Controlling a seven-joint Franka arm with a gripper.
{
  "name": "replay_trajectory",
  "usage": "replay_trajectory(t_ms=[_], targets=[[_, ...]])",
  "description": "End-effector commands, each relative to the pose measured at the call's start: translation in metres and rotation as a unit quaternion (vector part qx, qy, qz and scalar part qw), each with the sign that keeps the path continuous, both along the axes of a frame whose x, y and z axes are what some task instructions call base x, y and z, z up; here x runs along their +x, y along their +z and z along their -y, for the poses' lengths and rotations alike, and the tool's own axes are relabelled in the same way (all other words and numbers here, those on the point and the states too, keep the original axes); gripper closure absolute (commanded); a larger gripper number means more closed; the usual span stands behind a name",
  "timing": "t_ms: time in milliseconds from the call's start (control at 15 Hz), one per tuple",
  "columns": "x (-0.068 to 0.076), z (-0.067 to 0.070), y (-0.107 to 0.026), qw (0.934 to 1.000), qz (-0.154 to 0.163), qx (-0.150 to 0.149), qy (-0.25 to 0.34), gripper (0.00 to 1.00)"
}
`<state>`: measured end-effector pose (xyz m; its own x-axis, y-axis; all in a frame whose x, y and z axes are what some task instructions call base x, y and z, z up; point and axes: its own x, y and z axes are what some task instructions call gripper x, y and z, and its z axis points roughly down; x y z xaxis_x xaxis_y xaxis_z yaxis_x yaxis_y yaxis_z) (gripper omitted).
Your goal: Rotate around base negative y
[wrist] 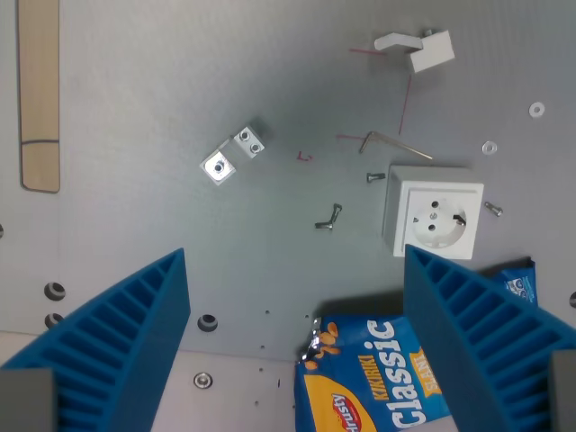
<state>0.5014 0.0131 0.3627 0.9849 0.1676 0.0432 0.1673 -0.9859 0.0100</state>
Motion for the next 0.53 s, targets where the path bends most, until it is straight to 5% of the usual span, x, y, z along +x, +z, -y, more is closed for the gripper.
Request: replay_trajectory(t_ms=[67, 533], targets=[[-0.0106, 0.0003, -0.0016, 0.9946, 0.104, -0.001, 0.0, 0.0], [-0.0106, 0.0003, -0.0016, 0.9886, 0.15, -0.001, 0.0, 0.0]])
